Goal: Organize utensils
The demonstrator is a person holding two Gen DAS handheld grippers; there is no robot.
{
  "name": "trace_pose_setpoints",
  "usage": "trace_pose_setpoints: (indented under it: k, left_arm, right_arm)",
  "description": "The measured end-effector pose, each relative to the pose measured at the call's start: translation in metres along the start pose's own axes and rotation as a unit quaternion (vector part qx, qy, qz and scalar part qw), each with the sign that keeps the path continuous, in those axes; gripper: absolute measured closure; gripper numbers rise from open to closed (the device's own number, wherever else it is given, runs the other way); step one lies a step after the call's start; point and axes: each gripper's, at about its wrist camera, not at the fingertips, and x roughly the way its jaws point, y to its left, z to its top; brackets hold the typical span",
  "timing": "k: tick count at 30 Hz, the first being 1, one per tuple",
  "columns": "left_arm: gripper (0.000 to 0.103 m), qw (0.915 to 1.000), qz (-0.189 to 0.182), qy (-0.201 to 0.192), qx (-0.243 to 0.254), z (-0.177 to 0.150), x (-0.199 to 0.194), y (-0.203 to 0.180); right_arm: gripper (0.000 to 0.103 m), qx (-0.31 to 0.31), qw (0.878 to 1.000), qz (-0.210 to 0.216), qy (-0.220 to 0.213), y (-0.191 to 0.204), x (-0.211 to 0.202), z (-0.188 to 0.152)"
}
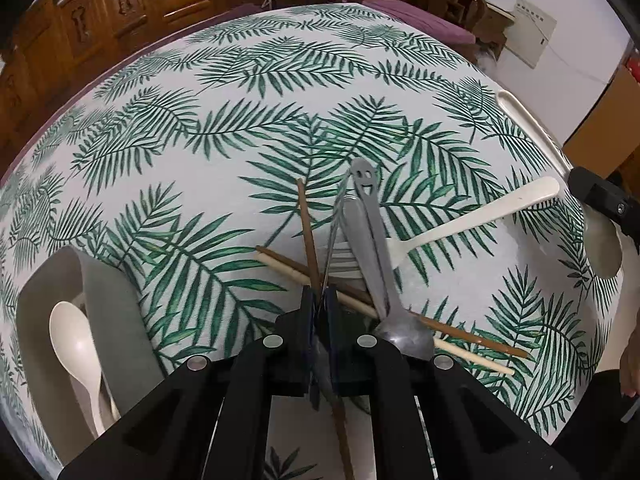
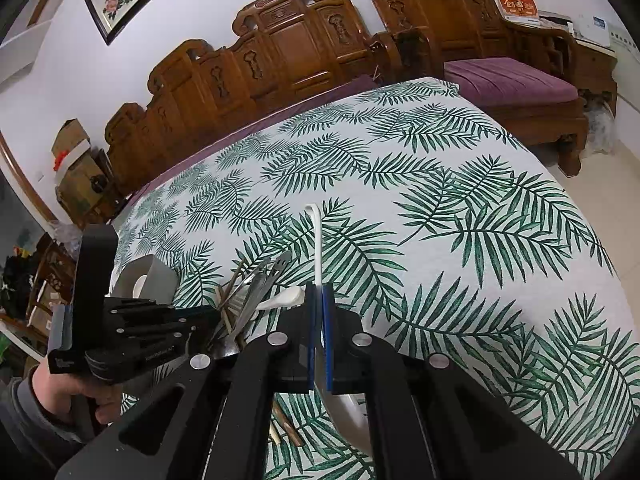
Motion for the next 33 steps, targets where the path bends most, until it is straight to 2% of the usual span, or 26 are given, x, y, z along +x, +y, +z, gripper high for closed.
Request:
trace_pose_setpoints:
  k: [7, 18, 23, 27, 33]
  left_arm:
    - [0.102, 0.9998, 0.008, -0.018, 0.006, -0.004, -0.006, 0.004]
    - [0.103, 0.9989, 0.007, -0.047, -0.004, -0.003, -0.030, 0.010]
    - [0.103, 0.9981, 0.002, -0.061, -0.009, -0.009, -0.050, 0.010]
    - [0.103, 0.9970, -0.003, -0.076, -0.012, -0.018, -0.070, 0.012]
    - [0.103, 0.9950, -0.002, -0.097, -0.025, -0.036, -0.100, 0.027]
  right_arm:
    - [0.099, -0.002, 1.000, 0.000, 0.002, 0.001, 0.002, -0.001]
    - [0.099, -0.003, 1.000, -0.001, 0.000, 0.002, 0.002, 0.000]
    - [0.099, -0.008, 1.000, -0.007, -0.025, 0.004, -0.014, 0.006]
    - [0.099, -0.029, 0.998, -0.011, -0.050, 0.018, -0.034, 0.013]
    - [0.099, -0.054, 0.996, 0.005, -0.065, 0.047, -0.050, 0.017]
